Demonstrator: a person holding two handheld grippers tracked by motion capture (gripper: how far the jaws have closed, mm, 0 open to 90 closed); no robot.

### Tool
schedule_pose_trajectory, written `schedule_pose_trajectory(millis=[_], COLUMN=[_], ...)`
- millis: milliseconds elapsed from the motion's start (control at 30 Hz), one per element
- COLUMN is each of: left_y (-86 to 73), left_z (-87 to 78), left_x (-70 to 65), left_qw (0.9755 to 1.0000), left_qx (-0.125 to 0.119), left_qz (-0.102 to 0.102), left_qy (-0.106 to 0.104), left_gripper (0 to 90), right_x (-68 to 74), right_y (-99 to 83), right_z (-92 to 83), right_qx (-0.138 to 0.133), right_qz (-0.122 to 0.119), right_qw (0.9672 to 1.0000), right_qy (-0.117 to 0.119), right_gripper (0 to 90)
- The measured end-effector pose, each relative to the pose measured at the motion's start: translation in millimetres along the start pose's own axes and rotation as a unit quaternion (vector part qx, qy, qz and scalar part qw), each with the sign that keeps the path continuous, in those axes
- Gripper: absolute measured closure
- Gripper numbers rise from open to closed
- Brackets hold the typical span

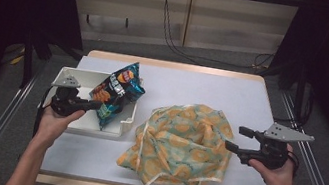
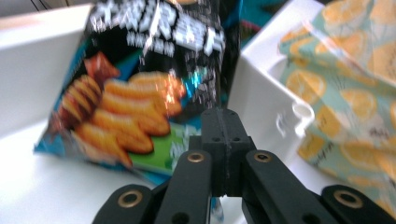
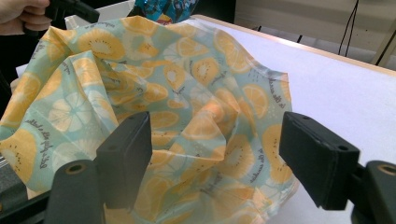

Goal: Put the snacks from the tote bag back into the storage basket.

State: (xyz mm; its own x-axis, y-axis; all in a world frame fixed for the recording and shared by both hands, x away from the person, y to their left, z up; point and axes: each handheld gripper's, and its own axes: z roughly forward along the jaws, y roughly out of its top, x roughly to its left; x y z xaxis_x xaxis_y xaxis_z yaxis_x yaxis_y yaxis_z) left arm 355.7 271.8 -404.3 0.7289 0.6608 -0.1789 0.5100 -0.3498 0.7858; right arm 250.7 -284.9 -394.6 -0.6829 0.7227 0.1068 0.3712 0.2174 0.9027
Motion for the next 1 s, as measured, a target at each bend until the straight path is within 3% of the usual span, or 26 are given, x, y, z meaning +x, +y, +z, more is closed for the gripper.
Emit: schedule_pose_trajectory(millis=[67,367,600,633,733,1000], left_y=[-10.3,-33.1,-37.4,-37.2,-36.2,-21.7], left_z=[0.3,15.0,26.3,29.1,35.4,54.8], left_x=[-2.9,6.1,11.0,10.8,9.7,5.7], left_qw=[0.9996,0.9988,0.9981,0.9977,0.9969,0.9975], left_qx=[0.025,0.049,0.057,0.065,0.075,0.068], left_qz=[0.011,-0.006,-0.02,-0.015,-0.017,-0.018], left_qy=[0.004,0.001,-0.017,-0.005,-0.012,-0.008], left_gripper=[90.0,90.0,90.0,90.0,90.0,90.0], right_x=[-0.4,-1.1,-1.6,-2.0,-2.0,-3.6], right_y=[0.2,0.0,0.8,0.8,-0.1,-0.9], right_z=[0.2,4.8,2.8,2.3,0.4,-0.3], right_qx=[-0.001,0.005,0.001,0.0,0.001,-0.001], right_qz=[0.0,0.001,0.002,0.003,0.001,0.003], right_qw=[1.0,1.0,1.0,1.0,1.0,1.0], right_qy=[0.0,0.001,-0.001,0.0,0.0,0.0], right_gripper=[25.7,25.7,26.0,26.0,25.9,25.9])
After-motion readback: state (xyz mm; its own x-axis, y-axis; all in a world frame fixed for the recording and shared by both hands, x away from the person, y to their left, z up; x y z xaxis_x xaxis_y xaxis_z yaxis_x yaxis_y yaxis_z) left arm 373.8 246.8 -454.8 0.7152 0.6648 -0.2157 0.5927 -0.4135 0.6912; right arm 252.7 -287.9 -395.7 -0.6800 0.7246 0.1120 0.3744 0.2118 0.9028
